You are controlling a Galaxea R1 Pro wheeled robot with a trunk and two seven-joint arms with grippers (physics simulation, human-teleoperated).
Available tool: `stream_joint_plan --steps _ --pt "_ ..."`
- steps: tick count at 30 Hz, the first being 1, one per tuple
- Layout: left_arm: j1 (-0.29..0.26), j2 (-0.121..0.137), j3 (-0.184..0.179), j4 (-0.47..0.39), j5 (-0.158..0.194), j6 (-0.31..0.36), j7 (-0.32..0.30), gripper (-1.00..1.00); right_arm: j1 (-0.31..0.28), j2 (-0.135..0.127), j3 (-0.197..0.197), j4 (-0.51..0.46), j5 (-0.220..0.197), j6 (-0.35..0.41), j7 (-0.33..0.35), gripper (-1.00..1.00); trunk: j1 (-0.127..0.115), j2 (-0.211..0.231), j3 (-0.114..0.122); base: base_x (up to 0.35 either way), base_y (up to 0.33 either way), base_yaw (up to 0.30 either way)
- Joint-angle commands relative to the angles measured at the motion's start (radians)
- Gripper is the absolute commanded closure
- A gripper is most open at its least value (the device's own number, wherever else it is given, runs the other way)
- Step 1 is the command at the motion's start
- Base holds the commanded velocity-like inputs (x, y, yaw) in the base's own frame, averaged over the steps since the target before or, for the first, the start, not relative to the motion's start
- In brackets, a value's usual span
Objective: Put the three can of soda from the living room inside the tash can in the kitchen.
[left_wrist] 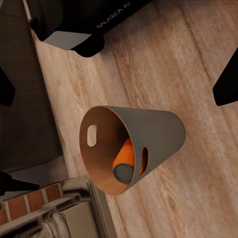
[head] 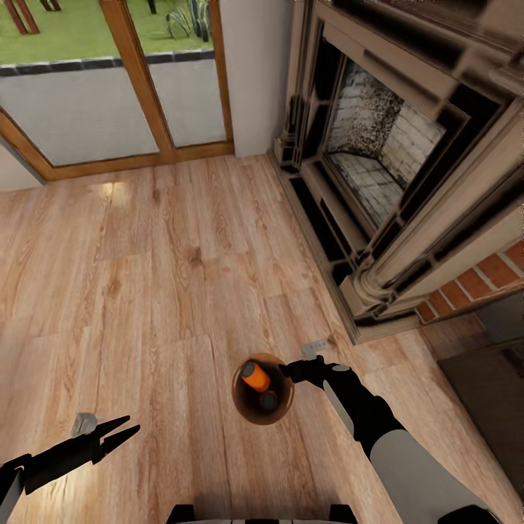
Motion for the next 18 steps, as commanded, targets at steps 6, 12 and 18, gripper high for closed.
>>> stream_joint_plan --steps 6,12,18 --pt "0.0 0.0 0.0 0.0 0.0 0.0 0.0 -1.0 0.0 0.0 0.003 0.0 0.0 0.0 0.0 -1.0 -0.023 0.042 0.019 0.0 0.0 0.0" --pt "0.0 0.0 0.0 0.0 0.0 0.0 0.0 -1.0 0.0 0.0 0.004 0.0 0.0 0.0 0.0 -1.0 -0.046 0.084 0.038 0.0 0.0 0.0" --pt "0.0 0.0 0.001 0.0 0.0 0.0 0.0 -1.0 0.0 0.0 0.005 0.0 0.0 0.0 0.0 -1.0 -0.069 0.126 0.06 0.0 0.0 0.0"
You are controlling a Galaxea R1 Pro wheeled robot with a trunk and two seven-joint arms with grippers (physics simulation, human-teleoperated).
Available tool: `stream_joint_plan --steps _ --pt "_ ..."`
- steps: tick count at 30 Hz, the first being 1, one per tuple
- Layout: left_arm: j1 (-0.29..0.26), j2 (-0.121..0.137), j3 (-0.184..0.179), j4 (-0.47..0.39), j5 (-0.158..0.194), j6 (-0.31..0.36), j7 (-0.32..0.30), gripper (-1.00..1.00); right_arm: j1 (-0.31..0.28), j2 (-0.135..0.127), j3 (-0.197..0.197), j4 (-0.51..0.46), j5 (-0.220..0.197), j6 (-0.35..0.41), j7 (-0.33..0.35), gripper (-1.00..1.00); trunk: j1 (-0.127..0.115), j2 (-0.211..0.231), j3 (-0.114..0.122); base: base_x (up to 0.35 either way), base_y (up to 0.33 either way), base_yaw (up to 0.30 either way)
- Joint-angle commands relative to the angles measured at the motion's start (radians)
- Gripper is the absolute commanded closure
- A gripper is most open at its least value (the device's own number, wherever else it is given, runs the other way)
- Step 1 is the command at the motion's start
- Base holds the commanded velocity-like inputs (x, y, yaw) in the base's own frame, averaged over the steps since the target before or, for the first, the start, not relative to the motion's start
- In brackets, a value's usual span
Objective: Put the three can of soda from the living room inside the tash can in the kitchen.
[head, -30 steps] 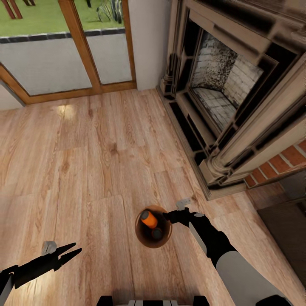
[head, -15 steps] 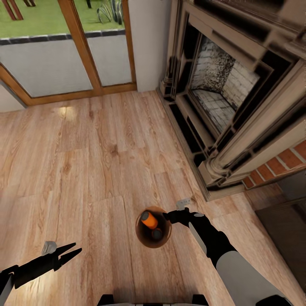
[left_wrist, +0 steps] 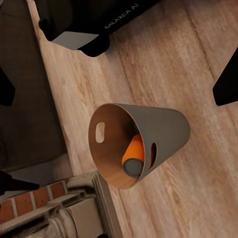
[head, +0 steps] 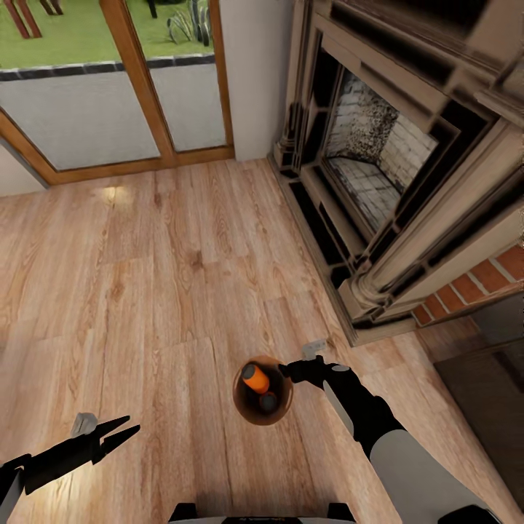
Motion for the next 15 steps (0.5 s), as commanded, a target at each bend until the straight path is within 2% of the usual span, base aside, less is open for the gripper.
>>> stream_joint_plan --steps 1,5,11,15 --pt "0.0 0.0 0.0 0.0 0.0 0.0 0.001 -1.0 0.0 0.0 0.0 0.0 0.0 0.0 0.0 -1.0 -0.004 0.007 0.005 0.0 0.0 0.0" --pt "0.0 -0.001 0.0 0.006 0.0 -0.001 0.001 -1.0 0.0 -0.004 -0.002 0.011 0.0 -0.003 -0.002 -1.0 -0.019 0.035 0.023 0.0 0.0 0.0" --pt "0.0 -0.001 0.002 0.015 -0.003 -0.003 -0.001 -1.0 0.0 -0.017 -0.004 0.12 0.0 -0.033 -0.003 -1.0 -0.042 0.077 0.052 0.0 0.0 0.0" --pt "0.0 -0.001 0.001 0.072 -0.005 -0.006 0.0 -1.0 0.0 -0.028 -0.005 0.208 0.0 -0.087 -0.003 -1.0 -0.058 0.105 0.071 0.0 0.0 0.0"
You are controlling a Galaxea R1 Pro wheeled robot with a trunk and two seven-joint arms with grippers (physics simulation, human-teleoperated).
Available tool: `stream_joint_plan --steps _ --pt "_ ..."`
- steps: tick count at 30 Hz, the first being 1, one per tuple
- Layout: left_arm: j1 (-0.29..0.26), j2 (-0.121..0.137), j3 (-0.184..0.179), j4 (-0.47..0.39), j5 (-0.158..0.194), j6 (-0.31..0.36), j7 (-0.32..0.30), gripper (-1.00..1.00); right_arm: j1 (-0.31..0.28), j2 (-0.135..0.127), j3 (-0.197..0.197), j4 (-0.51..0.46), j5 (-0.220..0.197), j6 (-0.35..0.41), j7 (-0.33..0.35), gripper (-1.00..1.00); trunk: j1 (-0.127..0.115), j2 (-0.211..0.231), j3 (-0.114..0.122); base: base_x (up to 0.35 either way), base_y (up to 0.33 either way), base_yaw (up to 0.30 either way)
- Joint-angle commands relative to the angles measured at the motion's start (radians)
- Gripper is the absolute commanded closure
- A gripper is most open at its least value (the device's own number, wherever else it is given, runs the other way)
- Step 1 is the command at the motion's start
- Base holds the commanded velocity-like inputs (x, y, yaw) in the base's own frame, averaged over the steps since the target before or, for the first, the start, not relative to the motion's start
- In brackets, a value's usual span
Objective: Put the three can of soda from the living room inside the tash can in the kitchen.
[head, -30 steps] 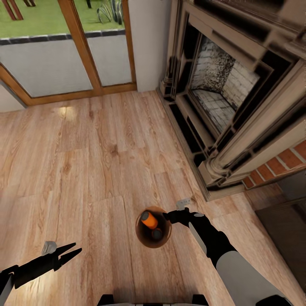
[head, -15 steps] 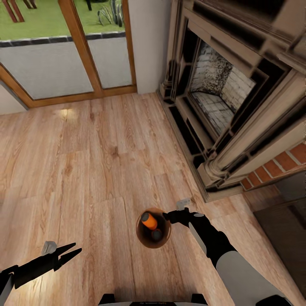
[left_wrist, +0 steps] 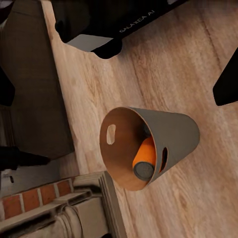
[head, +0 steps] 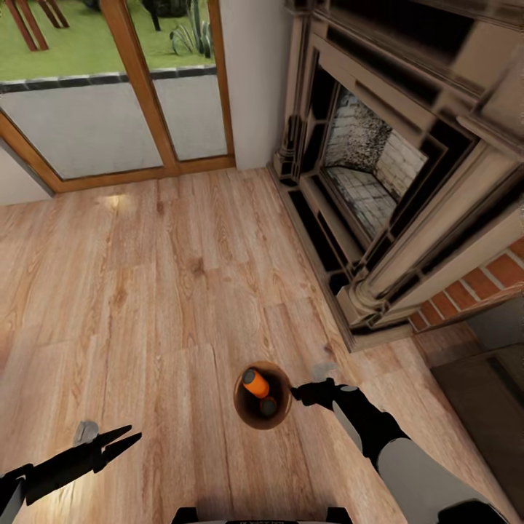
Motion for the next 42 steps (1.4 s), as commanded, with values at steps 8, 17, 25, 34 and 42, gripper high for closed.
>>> stream_joint_plan --steps 8,17,25,34,42 --pt "0.0 0.007 -0.003 0.201 -0.006 -0.156 0.002 -1.0 0.006 -0.024 0.0 0.214 -0.001 -0.097 0.0 -1.0 -0.031 0.056 0.038 0.0 0.0 -0.006" --pt "0.001 0.019 -0.005 0.353 -0.009 -0.252 0.003 -1.0 0.019 -0.042 0.0 0.449 -0.003 -0.255 0.0 -1.0 -0.065 0.119 0.081 0.0 0.0 -0.051" --pt "0.006 0.061 -0.026 0.493 -0.024 -0.394 0.001 -1.0 0.08 -0.106 0.0 0.494 -0.01 -0.277 0.001 -1.0 -0.096 0.175 0.119 0.0 0.0 -0.066" --pt "0.009 0.023 -0.072 0.504 -0.143 -0.406 0.003 -1.0 0.124 -0.139 -0.001 0.497 -0.015 -0.278 0.003 -1.0 -0.13 0.238 0.158 0.0 0.0 -0.062" --pt "0.009 0.013 -0.075 0.504 -0.152 -0.409 0.004 -1.0 0.127 -0.14 -0.001 0.497 -0.013 -0.278 0.001 -1.0 -0.161 0.294 0.185 0.0 0.0 -0.007"
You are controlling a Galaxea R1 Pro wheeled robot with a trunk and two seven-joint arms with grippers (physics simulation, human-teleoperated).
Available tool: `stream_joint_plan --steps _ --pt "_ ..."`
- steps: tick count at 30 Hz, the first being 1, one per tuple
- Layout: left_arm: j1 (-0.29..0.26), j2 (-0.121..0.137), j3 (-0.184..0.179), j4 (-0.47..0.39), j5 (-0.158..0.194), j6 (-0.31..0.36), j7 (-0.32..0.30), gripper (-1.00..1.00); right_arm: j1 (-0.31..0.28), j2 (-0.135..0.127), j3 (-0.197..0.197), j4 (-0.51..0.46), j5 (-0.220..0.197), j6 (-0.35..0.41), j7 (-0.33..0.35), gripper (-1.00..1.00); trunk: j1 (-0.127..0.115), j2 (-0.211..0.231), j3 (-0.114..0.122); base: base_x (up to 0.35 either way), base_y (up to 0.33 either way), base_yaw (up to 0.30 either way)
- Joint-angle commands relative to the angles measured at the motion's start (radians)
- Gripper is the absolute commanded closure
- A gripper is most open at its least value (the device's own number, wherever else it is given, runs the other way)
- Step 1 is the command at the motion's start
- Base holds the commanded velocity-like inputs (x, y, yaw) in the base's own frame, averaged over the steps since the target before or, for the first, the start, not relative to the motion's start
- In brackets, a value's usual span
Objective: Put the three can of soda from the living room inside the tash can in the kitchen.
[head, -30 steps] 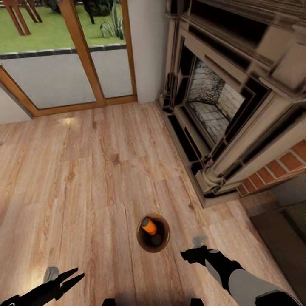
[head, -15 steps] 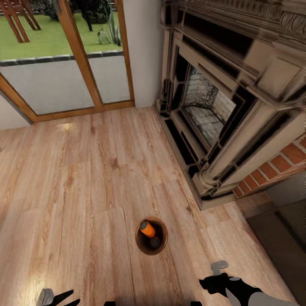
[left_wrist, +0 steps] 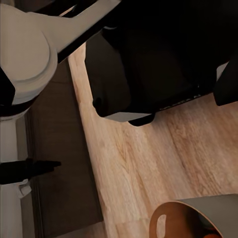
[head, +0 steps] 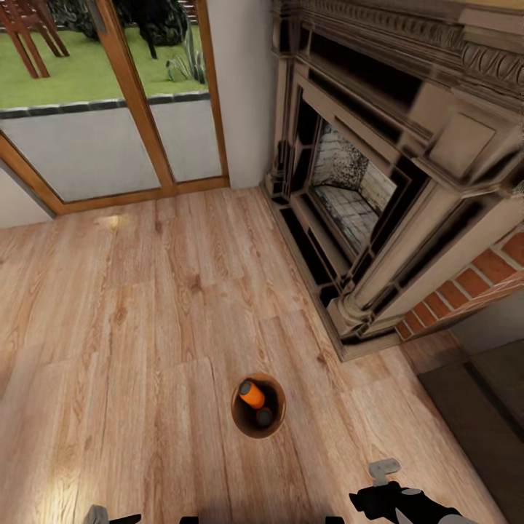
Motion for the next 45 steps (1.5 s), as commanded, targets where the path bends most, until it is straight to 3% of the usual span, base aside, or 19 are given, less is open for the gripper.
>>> stream_joint_plan --steps 1,9,12,19,23,24,26,32,45 --pt "0.0 -0.001 0.0 0.0 0.0 -0.002 0.0 -1.0 0.0 0.0 0.0 0.0 0.0 0.0 0.0 -1.0 -0.004 0.007 0.003 0.0 0.0 -0.001" --pt "0.0 -0.008 0.0 0.0 -0.002 -0.011 0.037 -1.0 0.01 0.0 0.0 0.0 0.001 0.0 -0.001 -1.0 -0.004 0.007 0.004 0.0 0.0 -0.003" --pt "0.0 -0.009 -0.001 0.0 -0.002 -0.01 0.143 -1.0 0.016 0.0 0.0 0.0 0.001 0.0 0.0 -1.0 -0.004 0.007 0.007 0.0 0.0 -0.059" --pt "0.0 -0.055 -0.001 0.0 -0.004 -0.008 0.402 -1.0 0.032 0.0 0.0 0.0 -0.001 -0.001 0.001 -1.0 -0.004 0.007 0.017 0.0 0.0 -0.101" --pt "0.0 -0.062 -0.001 0.0 -0.005 -0.007 0.494 -1.0 0.041 0.0 0.0 0.0 -0.002 -0.001 0.0 -1.0 -0.004 0.007 0.023 0.0 0.0 -0.113" --pt "0.0 -0.065 -0.001 0.001 -0.006 -0.007 0.558 -1.0 0.048 0.0 0.0 0.0 -0.002 -0.002 0.0 -1.0 -0.004 0.007 0.025 0.0 0.0 -0.114" --pt "0.0 -0.072 -0.001 0.002 -0.007 -0.007 0.621 -1.0 0.054 0.0 0.0 0.0 -0.002 -0.001 0.0 -1.0 -0.004 0.007 0.028 0.0 0.0 -0.114" --pt "0.0 -0.079 -0.001 0.002 -0.007 -0.007 0.661 -1.0 0.058 0.0 0.0 0.0 -0.002 -0.002 0.0 -1.0 -0.004 0.007 0.038 0.0 0.0 -0.112" --pt "0.0 -0.081 -0.001 0.002 -0.007 -0.006 0.671 -1.0 0.059 0.002 0.002 0.0 0.001 -0.002 0.0 -1.0 -0.004 0.007 0.059 0.0 0.0 -0.044"
